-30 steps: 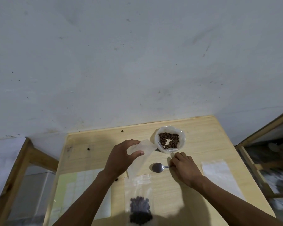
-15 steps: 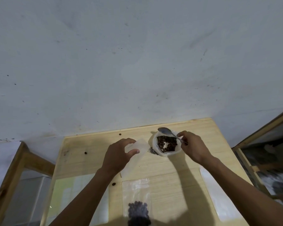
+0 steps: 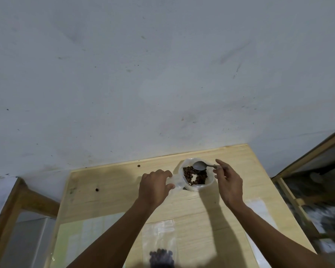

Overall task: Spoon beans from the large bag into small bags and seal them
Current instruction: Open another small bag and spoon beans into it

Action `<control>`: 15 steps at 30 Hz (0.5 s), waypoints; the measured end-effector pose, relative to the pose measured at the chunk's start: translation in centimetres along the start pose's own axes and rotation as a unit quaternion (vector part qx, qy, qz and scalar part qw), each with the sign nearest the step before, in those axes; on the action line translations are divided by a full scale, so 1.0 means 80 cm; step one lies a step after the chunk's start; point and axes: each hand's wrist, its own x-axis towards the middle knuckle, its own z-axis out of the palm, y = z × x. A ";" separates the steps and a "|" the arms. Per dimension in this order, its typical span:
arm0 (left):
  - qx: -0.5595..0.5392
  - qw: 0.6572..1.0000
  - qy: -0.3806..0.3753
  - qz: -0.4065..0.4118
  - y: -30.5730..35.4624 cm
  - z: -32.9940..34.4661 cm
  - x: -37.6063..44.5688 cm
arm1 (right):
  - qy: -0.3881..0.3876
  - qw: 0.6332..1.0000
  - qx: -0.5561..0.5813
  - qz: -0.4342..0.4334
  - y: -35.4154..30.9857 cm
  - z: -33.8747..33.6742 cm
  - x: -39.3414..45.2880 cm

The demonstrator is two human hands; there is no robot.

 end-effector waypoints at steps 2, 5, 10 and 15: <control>0.002 1.000 0.008 -0.004 0.003 0.005 0.001 | 0.012 1.000 0.014 0.011 0.011 0.007 -0.010; 0.009 1.000 0.012 -0.009 0.006 0.011 0.003 | 0.019 0.999 0.032 0.039 0.022 0.015 -0.018; -0.008 1.000 0.015 -0.023 0.011 0.016 0.003 | -0.025 0.993 0.066 0.098 0.027 0.020 -0.018; -0.036 0.999 0.024 -0.022 0.009 0.019 0.001 | -0.012 0.980 0.092 0.179 0.028 0.015 -0.010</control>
